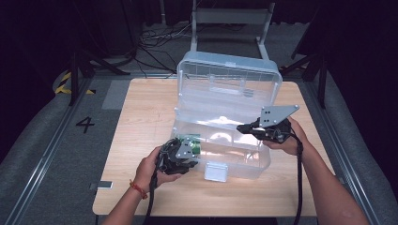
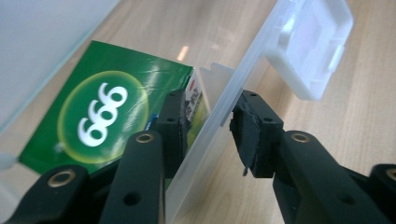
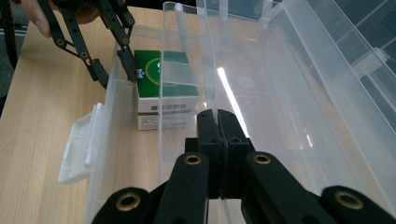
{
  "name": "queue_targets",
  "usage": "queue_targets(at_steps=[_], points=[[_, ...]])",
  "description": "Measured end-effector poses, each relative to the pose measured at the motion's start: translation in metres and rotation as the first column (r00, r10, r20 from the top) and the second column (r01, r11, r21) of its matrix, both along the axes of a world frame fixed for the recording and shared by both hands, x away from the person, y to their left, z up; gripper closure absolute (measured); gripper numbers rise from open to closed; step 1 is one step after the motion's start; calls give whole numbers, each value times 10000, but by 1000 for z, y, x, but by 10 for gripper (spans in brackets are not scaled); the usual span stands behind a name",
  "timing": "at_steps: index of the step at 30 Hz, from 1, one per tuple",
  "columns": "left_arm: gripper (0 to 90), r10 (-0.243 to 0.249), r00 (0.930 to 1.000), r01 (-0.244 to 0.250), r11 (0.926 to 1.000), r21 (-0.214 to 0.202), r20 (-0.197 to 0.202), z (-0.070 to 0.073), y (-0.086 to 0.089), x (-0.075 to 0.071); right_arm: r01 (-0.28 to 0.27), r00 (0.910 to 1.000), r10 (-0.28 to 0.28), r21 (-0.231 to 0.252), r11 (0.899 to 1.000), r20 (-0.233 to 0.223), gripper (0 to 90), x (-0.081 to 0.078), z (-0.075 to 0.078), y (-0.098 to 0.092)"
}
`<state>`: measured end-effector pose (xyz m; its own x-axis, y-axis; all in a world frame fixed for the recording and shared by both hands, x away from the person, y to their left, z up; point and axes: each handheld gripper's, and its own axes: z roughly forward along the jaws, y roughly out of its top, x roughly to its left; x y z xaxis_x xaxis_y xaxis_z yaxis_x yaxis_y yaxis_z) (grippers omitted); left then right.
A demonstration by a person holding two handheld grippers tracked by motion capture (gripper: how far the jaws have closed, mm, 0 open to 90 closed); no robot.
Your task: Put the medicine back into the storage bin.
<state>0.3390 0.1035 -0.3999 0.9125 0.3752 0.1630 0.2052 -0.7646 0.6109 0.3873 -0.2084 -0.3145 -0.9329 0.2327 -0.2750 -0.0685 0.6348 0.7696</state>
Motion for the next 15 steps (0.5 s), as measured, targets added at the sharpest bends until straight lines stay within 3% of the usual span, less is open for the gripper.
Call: queue_targets(at_steps=[5, 9, 15], points=[[604, 147, 9998, -147, 9999, 1, 130, 7, 10, -4, -60, 10000, 60, -41, 10000, 80, 899, -2, -1, 0], [623, -54, 9998, 68, 9978, -653, 217, 22, 23, -12, -120, 9999, 120, -5, 9999, -8, 899, -4, -2, -1], [615, 59, 9985, 42, 9824, -1868, 536, 52, 42, -20, -162, 9999, 162, -66, 9998, 19, 898, -7, -4, 0]])
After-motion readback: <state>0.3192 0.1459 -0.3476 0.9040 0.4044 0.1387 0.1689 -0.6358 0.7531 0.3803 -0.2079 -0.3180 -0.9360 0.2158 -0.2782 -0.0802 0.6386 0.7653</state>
